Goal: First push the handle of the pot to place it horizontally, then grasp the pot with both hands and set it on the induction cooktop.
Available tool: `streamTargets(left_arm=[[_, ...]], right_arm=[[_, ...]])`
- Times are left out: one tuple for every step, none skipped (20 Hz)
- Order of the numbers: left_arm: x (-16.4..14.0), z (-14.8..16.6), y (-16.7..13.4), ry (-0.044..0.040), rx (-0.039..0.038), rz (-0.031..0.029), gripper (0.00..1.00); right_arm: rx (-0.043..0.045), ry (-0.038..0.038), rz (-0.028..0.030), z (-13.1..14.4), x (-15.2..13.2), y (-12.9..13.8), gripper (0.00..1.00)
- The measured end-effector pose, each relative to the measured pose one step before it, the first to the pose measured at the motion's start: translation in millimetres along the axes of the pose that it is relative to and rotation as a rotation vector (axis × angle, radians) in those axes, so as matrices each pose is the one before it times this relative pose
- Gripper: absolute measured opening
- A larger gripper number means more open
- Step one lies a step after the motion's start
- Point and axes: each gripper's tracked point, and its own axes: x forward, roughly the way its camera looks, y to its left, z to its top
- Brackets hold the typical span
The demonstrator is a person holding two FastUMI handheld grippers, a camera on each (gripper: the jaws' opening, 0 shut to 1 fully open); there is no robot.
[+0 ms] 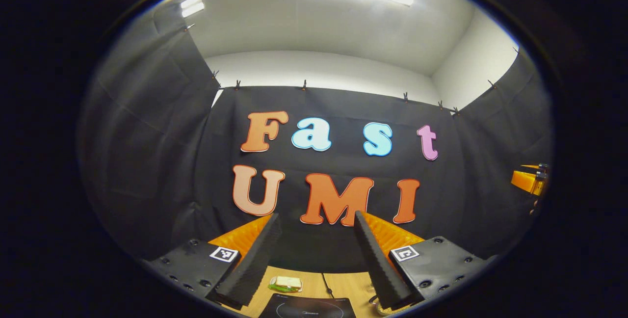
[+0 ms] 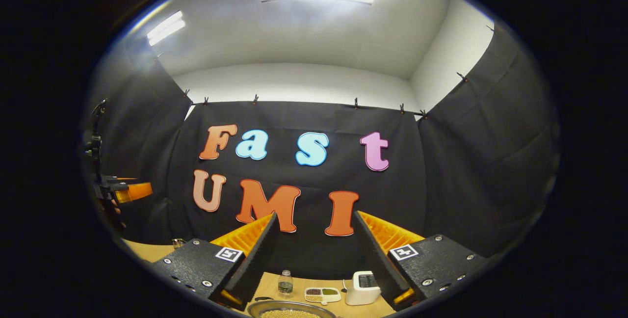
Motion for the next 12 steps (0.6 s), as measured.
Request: streamTargets(left_arm=[[-0.56, -1.16, 1.64, 0.00396, -0.00171, 0.00104, 0.96], [0.06, 0.72, 1.96, -0.00402, -0.0059, 0.00079, 0.98], [-0.4, -0.29, 2.29, -0.00515, -0.00831, 0.0003, 0.98], [-0.4, -0.21, 1.56, -0.0008, -0.00791, -0.00024, 0.97], [-1.93, -1.07, 0.2, 0.00138, -0.00094, -0.00135, 0.97], [-2.68, -0.79, 3.14, -0.00398, 0.00931, 0.01093, 0.97], [-2.2, 2.25, 7.1, -0.01233, 0.01753, 0.02791, 0.97], [-4.71, 3.12, 8.19, -0.01594, 0.01879, 0.03455, 0.97], [-3.78, 3.8, 3.73, -0.01836, 0.01574, 0.02288, 0.97], [-3.87, 2.55, -2.13, -0.01408, 0.00701, 0.00915, 0.97], [-1.5, 1.71, -2.12, -0.00637, -0.002, 0.00082, 0.97], [-1.27, 1.3, -1.24, -0.00739, -0.00506, -0.00402, 0.97]], right_arm=[[-0.01064, -0.00648, -0.00769, 2.15, -1.16, -1.2, 0.93], [0.0005, -0.00282, -0.00907, 3.44, -2.68, 2.21, 0.93], [0.00761, -0.00437, -0.00267, 2.62, -2.54, 2.84, 0.93], [0.00856, -0.00829, 0.00597, 2.46, -3.02, 4.14, 0.93], [0.0083, -0.00947, 0.01007, 2.98, -2.37, 4.22, 0.93], [0.00667, -0.00649, 0.00959, 0.99, -2.5, 1.99, 0.93], [0.00433, -0.00262, 0.00166, -0.33, 0.47, -0.63, 0.93], [0.00454, 0.00463, -0.01184, -2.95, -0.03, -6.47, 0.93], [0.00548, 0.01668, -0.0225, -6.88, 0.85, -7.46, 0.93], [0.00517, 0.02284, -0.01916, -9.74, 1.79, -6.9, 0.93], [0.00604, 0.0217, -0.00856, -8.11, 0.14, -3.76, 0.93], [0.00665, 0.01767, -0.00353, -6.25, -1.01, -2.05, 0.93]])
